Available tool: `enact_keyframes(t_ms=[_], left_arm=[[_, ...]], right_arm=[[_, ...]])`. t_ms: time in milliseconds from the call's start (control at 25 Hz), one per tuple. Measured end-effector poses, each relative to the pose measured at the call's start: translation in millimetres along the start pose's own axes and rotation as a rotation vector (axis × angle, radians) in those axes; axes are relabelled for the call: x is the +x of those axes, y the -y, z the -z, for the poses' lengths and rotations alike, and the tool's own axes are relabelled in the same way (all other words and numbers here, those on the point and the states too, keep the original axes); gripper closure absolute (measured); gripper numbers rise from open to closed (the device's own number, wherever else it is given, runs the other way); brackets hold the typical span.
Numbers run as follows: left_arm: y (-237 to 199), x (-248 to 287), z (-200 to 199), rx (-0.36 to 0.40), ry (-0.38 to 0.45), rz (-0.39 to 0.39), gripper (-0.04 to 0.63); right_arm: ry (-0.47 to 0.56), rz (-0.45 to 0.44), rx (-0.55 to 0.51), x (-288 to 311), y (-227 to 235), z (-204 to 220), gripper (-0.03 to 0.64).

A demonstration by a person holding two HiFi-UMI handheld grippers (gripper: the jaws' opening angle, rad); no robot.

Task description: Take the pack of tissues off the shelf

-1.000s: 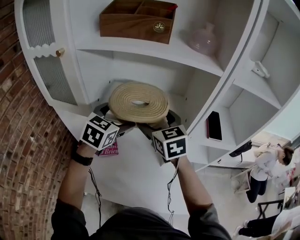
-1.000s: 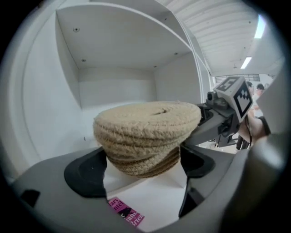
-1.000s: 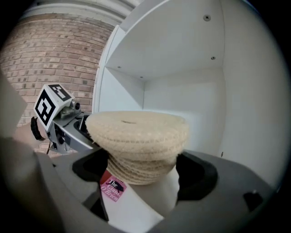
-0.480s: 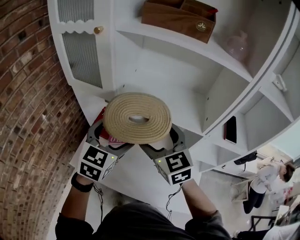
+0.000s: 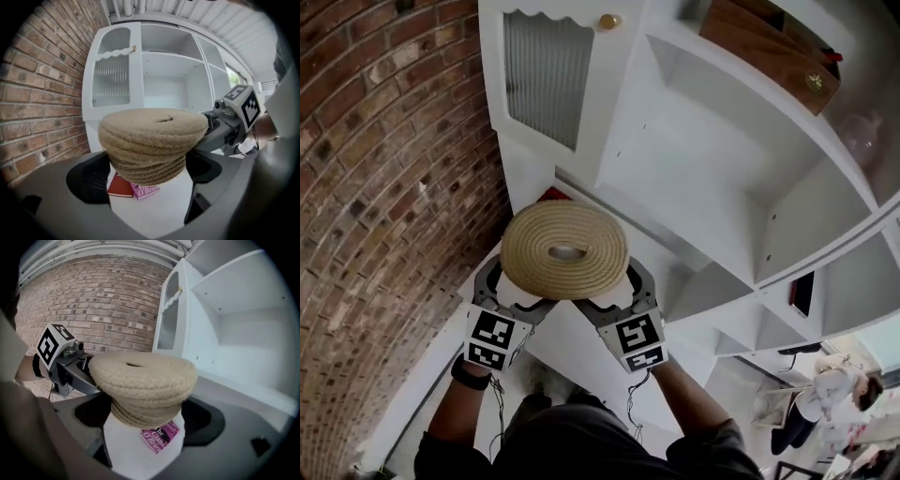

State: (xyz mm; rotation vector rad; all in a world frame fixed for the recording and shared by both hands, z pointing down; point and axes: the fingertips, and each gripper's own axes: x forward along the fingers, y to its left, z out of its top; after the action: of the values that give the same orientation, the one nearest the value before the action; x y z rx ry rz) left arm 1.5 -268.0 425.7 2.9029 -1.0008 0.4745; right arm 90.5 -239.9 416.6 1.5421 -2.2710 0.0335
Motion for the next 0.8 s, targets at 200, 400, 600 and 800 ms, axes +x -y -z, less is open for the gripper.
enact_keyframes(t_ms=[200, 400, 600, 800], left_arm=[[-31.2, 2.9, 68.2, -0.065, -0.045, -0.092, 0.089], [-53.2, 8.0, 142.2, -0.158, -0.096, -0.157, 0.089], [-69.8, 16.8, 206.9, -0.236, -0.138, -0.221, 0.089], [-80.2, 30.4, 266.5, -0.283, -0.181, -0.259, 0.089]], right_arm=[[-0.020, -0.113, -0.024, 55.8, -31.3, 41.1, 0.147], [-0.043, -0.220, -0.062, 106.5, -61.6, 89.2, 0.147], [-0.059, -0.311, -0.095, 150.5, -85.4, 134.4, 0.146], [-0.087, -0.377, -0.100, 186.6, -102.7, 180.0, 0.147]])
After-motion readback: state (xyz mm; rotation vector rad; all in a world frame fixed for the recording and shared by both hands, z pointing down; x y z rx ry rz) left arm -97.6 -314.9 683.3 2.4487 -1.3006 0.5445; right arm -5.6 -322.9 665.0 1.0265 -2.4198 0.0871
